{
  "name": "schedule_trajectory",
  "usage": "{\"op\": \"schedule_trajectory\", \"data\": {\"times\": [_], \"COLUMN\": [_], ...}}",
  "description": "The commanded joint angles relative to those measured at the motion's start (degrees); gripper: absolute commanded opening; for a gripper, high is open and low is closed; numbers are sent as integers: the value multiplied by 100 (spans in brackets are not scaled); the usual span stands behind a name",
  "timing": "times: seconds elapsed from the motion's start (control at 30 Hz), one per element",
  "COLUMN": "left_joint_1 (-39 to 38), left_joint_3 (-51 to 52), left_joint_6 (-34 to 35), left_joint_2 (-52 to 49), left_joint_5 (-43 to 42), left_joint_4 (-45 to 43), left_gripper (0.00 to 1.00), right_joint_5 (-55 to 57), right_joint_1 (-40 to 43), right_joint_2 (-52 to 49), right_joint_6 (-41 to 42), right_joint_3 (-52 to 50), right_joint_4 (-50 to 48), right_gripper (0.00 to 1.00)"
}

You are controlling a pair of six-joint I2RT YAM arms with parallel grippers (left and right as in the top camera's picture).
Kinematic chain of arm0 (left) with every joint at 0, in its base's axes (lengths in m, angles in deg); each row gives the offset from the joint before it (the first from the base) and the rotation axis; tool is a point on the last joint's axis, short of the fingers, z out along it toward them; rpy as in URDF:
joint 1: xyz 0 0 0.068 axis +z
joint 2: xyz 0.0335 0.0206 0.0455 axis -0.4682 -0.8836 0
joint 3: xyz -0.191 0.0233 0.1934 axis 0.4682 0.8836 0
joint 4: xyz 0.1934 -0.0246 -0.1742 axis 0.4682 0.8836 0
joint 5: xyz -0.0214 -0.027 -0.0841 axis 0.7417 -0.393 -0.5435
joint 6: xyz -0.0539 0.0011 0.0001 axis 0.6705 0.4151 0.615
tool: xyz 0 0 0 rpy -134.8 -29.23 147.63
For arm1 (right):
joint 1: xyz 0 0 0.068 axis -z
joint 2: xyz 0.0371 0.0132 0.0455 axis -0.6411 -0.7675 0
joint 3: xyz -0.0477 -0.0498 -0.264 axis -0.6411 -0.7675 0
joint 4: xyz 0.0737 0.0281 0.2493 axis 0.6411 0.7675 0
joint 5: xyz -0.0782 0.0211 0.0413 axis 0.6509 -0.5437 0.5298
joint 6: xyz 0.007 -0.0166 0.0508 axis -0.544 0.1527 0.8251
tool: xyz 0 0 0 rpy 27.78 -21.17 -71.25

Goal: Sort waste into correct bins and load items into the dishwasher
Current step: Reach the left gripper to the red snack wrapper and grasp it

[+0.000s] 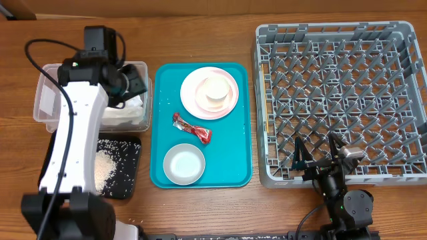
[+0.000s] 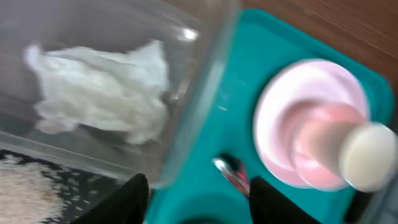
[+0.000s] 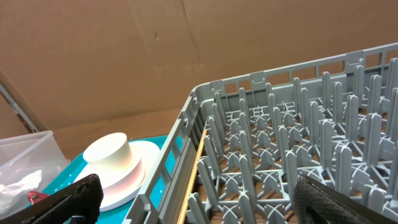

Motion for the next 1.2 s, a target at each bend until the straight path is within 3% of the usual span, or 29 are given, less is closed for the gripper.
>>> {"op": "schedule_trajectory", "data": {"times": [0.0,0.17,0.4,1.17], "left_joint_1": [-476,-1425,-2223,-2586], "left_joint_3": [-118,157,415,417], "left_joint_6": [485,1419,2505,2546], "left_joint_2": [192,-13,-581,-2131], "left_joint_5": [-555,-463,627,678], "left_joint_4": [168,94,-162,-133], "left_gripper": [53,53,52,47], "right_joint_5": [4,4,4,4], "right_joint_1": [17,17,17,17], "right_joint_2": [46,46,46,46], "right_joint_6": [7,7,7,7], "right_joint_3": [-61,-61,-61,-61], "right_joint_4": [-31,-33,-33,-33], "right_gripper": [100,100,100,100]}}
